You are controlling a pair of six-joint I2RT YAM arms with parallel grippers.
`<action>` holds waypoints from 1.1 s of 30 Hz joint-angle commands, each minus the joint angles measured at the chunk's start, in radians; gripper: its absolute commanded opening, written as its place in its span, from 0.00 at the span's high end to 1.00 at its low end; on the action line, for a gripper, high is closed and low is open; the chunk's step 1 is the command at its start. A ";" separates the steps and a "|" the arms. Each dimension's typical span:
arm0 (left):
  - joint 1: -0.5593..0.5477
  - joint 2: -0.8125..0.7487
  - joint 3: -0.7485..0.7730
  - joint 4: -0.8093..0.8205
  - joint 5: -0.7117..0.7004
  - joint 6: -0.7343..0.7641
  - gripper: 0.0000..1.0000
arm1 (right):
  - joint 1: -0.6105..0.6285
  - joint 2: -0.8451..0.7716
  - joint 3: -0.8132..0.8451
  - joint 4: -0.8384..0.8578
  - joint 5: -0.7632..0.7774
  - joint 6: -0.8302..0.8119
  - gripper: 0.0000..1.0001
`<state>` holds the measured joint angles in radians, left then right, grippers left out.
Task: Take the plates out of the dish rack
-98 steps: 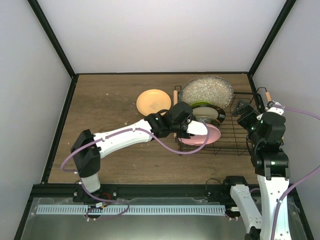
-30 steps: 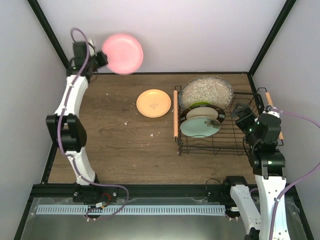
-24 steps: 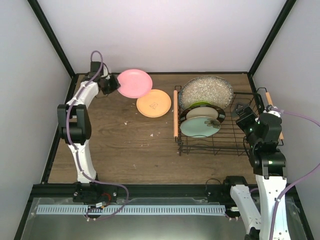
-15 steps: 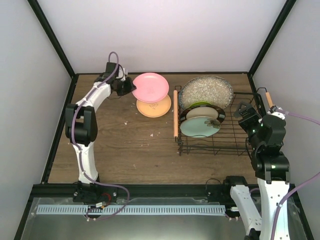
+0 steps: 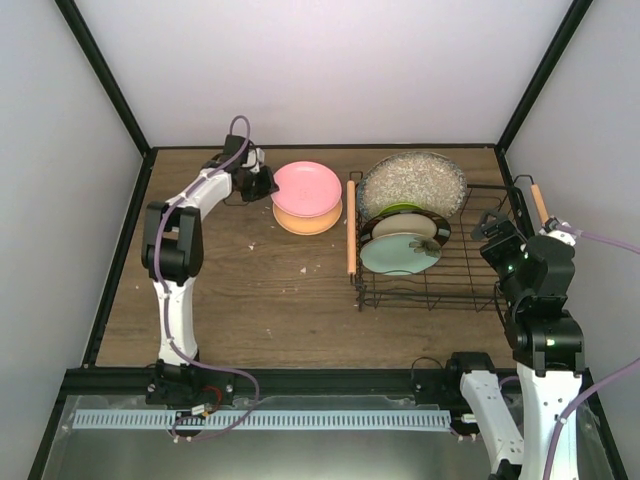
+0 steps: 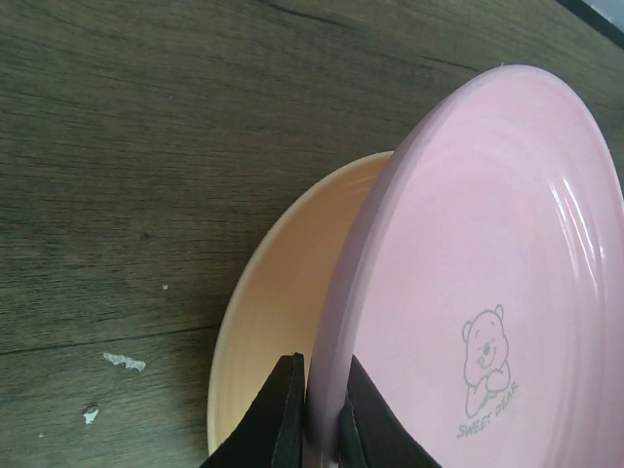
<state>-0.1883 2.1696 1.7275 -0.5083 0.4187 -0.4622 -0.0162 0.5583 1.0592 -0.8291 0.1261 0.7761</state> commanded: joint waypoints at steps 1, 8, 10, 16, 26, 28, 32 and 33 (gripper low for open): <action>0.000 0.021 0.024 0.037 0.006 0.013 0.95 | 0.010 -0.002 0.055 -0.020 0.027 -0.013 0.00; -0.023 0.050 0.035 0.040 -0.002 0.020 0.85 | 0.010 -0.008 0.072 -0.046 0.041 -0.016 0.00; -0.030 0.059 0.038 0.041 -0.004 0.024 0.84 | 0.010 -0.011 0.073 -0.050 0.042 -0.014 0.00; -0.044 0.069 0.041 0.041 -0.008 0.032 0.59 | 0.010 -0.014 0.081 -0.059 0.046 -0.013 0.00; -0.017 0.023 0.061 0.034 -0.113 0.057 0.00 | 0.009 -0.009 0.064 -0.041 0.032 -0.008 0.00; 0.004 0.002 0.116 0.034 -0.155 0.079 0.00 | 0.010 -0.011 0.060 -0.038 0.031 -0.006 0.00; 0.034 -0.043 0.309 0.048 -0.196 0.156 0.00 | 0.010 -0.022 0.042 -0.037 0.027 0.002 0.00; 0.033 -0.060 0.351 0.060 -0.180 0.183 0.00 | 0.010 -0.025 0.038 -0.035 0.027 0.005 0.00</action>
<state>-0.1783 2.2208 1.8999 -0.5137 0.2760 -0.3740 -0.0162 0.5529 1.0931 -0.8745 0.1497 0.7723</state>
